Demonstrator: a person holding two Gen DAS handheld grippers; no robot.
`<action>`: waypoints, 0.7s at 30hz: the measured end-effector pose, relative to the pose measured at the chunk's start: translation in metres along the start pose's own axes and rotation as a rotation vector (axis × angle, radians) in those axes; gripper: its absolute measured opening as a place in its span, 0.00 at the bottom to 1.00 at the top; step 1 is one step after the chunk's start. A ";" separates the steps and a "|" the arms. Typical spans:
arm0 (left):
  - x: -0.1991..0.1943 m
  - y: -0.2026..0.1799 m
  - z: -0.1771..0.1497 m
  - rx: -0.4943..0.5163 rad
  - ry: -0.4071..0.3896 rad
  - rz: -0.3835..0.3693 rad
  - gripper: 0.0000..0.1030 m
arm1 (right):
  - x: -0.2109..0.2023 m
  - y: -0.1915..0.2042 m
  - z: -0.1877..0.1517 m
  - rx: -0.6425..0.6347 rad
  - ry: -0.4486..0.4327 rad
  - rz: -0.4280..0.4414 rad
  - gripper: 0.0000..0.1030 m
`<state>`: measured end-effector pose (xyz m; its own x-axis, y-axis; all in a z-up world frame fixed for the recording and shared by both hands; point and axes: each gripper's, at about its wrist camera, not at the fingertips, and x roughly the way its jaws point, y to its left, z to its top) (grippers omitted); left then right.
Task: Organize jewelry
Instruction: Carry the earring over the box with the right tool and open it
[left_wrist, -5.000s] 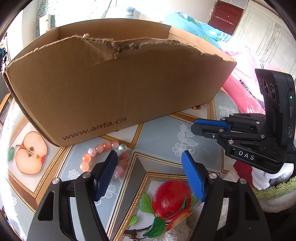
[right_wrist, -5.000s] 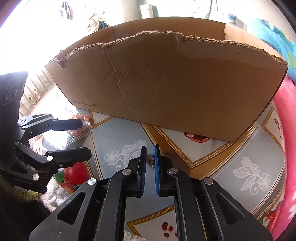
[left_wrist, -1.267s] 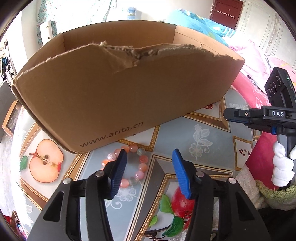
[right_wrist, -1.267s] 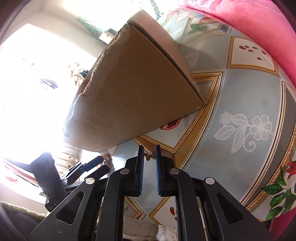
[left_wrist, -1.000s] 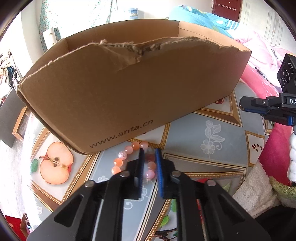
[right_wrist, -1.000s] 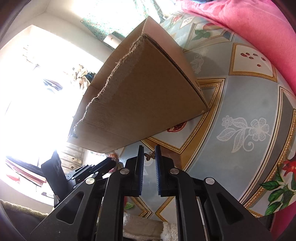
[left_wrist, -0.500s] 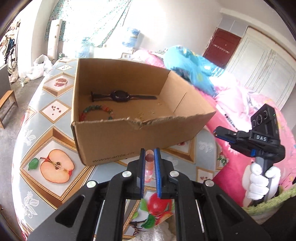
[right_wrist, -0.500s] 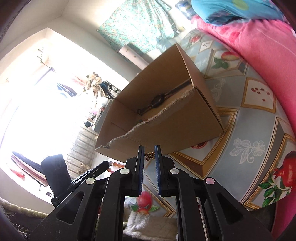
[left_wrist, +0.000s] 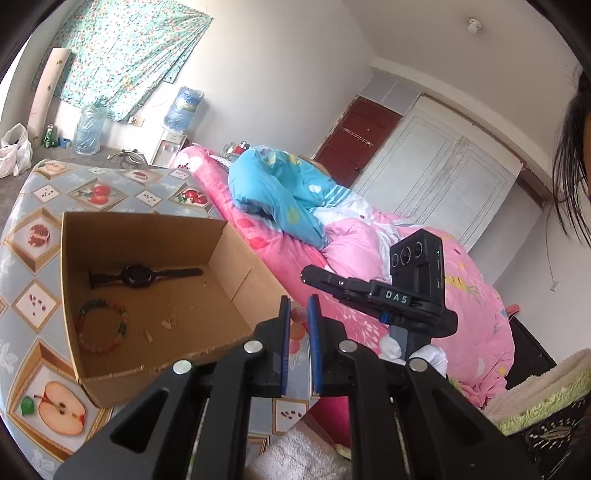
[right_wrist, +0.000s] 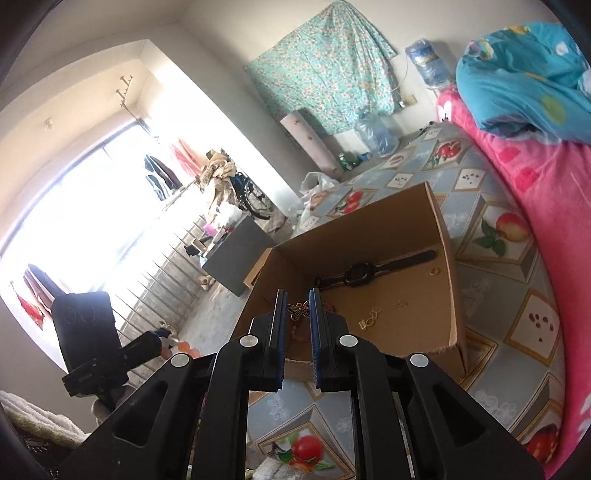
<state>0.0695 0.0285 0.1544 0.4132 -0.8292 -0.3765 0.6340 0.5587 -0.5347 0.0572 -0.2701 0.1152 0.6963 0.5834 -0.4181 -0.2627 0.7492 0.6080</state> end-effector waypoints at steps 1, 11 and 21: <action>0.003 0.003 0.009 0.006 0.003 0.013 0.09 | 0.004 -0.001 0.004 -0.014 0.010 -0.005 0.09; 0.079 0.060 0.044 0.018 0.174 0.255 0.09 | 0.084 -0.016 0.022 -0.241 0.310 -0.200 0.09; 0.139 0.109 0.043 -0.063 0.341 0.332 0.09 | 0.126 -0.022 0.008 -0.491 0.559 -0.357 0.10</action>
<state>0.2247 -0.0267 0.0765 0.3422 -0.5587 -0.7555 0.4585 0.8011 -0.3847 0.1565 -0.2160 0.0545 0.3921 0.2574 -0.8832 -0.4410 0.8951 0.0651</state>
